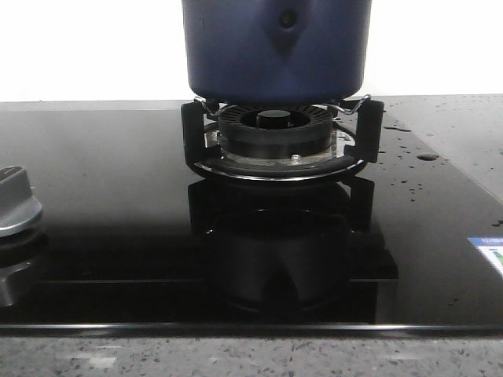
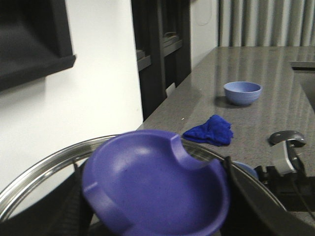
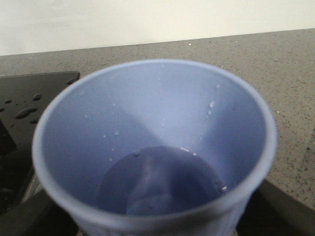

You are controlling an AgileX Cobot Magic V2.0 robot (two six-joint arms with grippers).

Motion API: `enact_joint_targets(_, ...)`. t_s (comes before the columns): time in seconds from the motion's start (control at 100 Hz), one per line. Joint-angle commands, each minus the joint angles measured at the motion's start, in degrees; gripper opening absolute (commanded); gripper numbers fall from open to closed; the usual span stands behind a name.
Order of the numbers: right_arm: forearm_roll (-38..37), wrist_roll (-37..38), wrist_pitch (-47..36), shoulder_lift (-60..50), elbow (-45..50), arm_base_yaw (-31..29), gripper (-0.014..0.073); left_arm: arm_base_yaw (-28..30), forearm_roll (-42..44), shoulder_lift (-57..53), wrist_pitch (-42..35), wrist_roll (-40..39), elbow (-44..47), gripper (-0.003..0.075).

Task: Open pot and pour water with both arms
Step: 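Tilt the held cup over the open pot with the right gripper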

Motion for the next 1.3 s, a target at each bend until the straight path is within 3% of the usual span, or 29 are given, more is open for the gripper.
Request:
enact_joint_targets(0.0,-3.67,0.43,-4.80,-2.66,-2.57,-0.33,0.0269,2.62,-5.58,-3.93,0.14,-1.61,0.65,0.0210)
enact_joint_targets(0.13,-9.26,0.52,-0.28,-5.91,-5.73,-0.33,0.0270,6.45,-5.58,-7.12,0.57,-1.61,5.61,0.0210)
enact_joint_targets(0.33,-16.89,0.52,9.05,-7.59,-18.13,3.23,0.0270,8.81,-5.58,-13.41,-1.54,-0.80,15.07,0.0210)
enact_joint_targets(0.64,-28.79,0.52,18.89,1.38,-38.90,12.47,0.0270,8.81,-6.22,-20.36,-1.79,0.08,22.77,0.0210)
enact_joint_targets(0.95,-45.11,0.52,19.14,12.46,-50.54,13.56,0.0270,8.81,-7.39,-24.62,-2.04,0.08,22.77,0.0210)
enact_joint_targets(1.29,-63.30,0.52,18.02,17.57,-52.18,13.56,0.0270,8.81,-9.46,-25.12,-1.93,0.08,22.77,0.0210)
